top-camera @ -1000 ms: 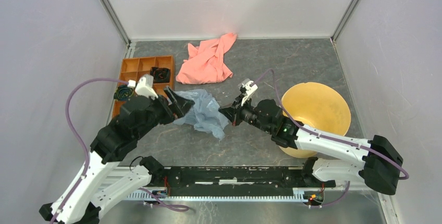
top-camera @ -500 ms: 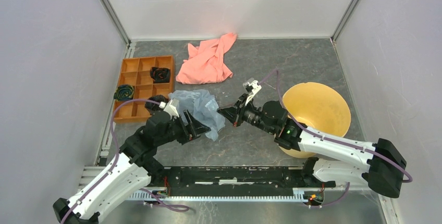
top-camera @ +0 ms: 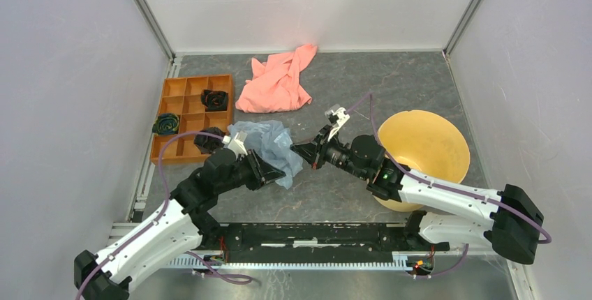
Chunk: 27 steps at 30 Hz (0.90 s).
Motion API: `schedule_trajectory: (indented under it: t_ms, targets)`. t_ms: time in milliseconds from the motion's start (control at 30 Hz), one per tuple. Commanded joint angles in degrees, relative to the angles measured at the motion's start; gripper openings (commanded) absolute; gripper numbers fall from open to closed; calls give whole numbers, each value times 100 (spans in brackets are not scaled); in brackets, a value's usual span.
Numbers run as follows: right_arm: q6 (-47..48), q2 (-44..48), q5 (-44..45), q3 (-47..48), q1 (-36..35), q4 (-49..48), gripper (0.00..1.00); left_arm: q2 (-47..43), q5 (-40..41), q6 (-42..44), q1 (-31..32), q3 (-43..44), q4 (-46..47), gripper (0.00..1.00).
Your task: Put the trash bags into the trash bin
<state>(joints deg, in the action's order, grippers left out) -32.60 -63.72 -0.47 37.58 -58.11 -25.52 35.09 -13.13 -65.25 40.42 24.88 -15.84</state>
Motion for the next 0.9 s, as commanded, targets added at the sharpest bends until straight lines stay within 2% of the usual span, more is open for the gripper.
schedule_trajectory:
  t_ms: [0, 67, 200, 233, 333, 467, 567, 633, 733, 867]
  targets:
    - [593, 163, 12, -125, -13, 244, 1, -304, 487, 88, 36, 200, -320, 23]
    - [893, 299, 370, -473, -20, 513, 9, -448, 677, 219, 36, 270, -728, 17]
    - [1631, 226, 495, -568, -22, 1628, 18, -508, 625, 313, 33, 168, -923, 5]
    - [1806, 210, 537, -547, -28, 1855, 27, -509, 576, 319, 35, 133, -912, 3]
    - [2130, 248, 820, -375, -122, 2514, 44, -512, 520, 291, 36, 30, -832, 2]
    - [2044, 245, 888, 44, -238, 3121, 69, -495, 473, 245, 40, -19, -716, 2]
    - [1852, 17, 1169, 535, -677, 3521, 89, -477, 484, 234, 31, -23, -693, 2]
    - [1783, -240, 1816, 991, -1076, 3959, 97, -477, 505, 215, 36, -40, -687, 2]
    - [1647, -606, 2649, 1543, -1396, 4459, 98, -522, 518, 152, 36, -85, -660, 2]
    - [1452, -767, 2995, 1723, -1477, 4668, 98, -639, 504, 114, 36, -130, -667, 2]
